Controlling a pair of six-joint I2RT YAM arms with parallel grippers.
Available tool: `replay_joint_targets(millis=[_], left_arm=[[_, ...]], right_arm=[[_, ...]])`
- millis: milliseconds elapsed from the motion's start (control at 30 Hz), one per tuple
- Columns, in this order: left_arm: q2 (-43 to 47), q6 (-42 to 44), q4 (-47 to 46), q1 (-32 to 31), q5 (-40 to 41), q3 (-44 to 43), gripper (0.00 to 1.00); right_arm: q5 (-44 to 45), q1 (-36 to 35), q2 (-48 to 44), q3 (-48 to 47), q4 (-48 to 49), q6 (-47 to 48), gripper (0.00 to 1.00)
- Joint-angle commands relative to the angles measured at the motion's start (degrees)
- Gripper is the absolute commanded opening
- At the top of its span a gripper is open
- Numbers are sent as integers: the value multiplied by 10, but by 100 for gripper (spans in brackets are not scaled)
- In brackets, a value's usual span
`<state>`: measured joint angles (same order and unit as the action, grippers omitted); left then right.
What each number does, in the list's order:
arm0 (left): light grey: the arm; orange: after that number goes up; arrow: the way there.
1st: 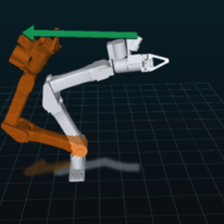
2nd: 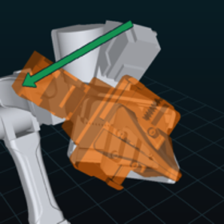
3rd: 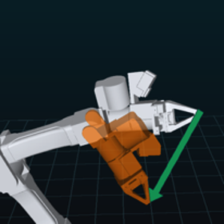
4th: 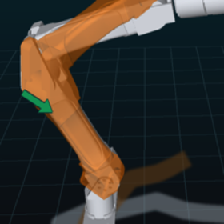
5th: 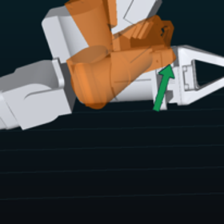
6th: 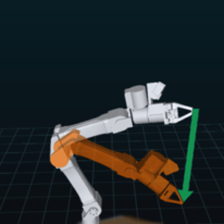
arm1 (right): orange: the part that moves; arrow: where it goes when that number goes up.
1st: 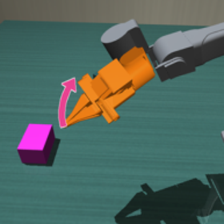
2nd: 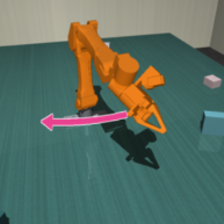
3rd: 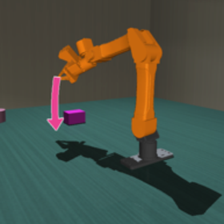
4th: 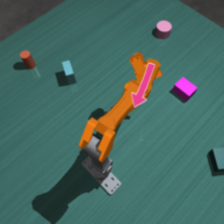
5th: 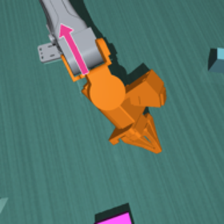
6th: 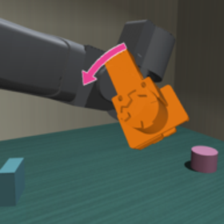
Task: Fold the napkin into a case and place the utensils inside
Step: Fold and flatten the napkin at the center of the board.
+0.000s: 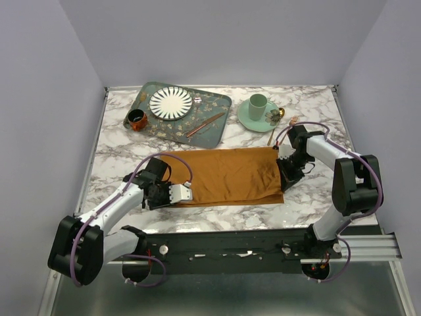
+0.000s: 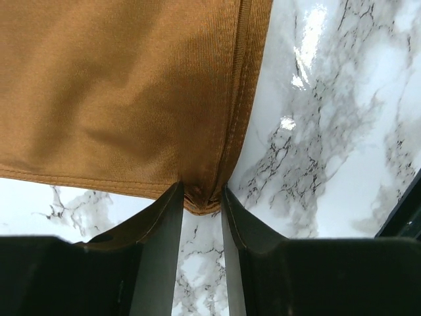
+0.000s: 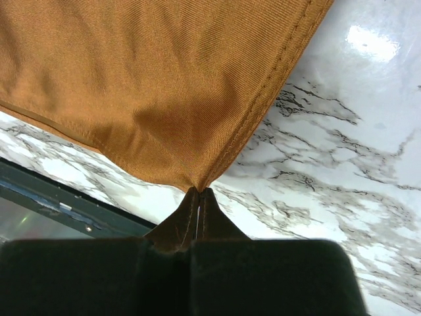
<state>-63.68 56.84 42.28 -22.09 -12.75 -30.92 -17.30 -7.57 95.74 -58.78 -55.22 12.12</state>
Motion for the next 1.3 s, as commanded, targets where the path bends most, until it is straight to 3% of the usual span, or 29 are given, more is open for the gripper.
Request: replay_joint_targets(millis=[0, 533, 1100, 1267], left_arm=[[7, 7, -1, 2, -18, -16, 38], [-9, -9, -5, 2, -29, -29, 49], [-4, -6, -7, 2, -27, -27, 47], [2, -2, 12, 2, -33, -35, 52]], right_arm=[[-12, -4, 6, -13, -13, 12, 1], [-15, -5, 11, -13, -13, 13, 1], [-17, -5, 16, -12, -11, 12, 1], [-18, -4, 16, -11, -9, 12, 1]])
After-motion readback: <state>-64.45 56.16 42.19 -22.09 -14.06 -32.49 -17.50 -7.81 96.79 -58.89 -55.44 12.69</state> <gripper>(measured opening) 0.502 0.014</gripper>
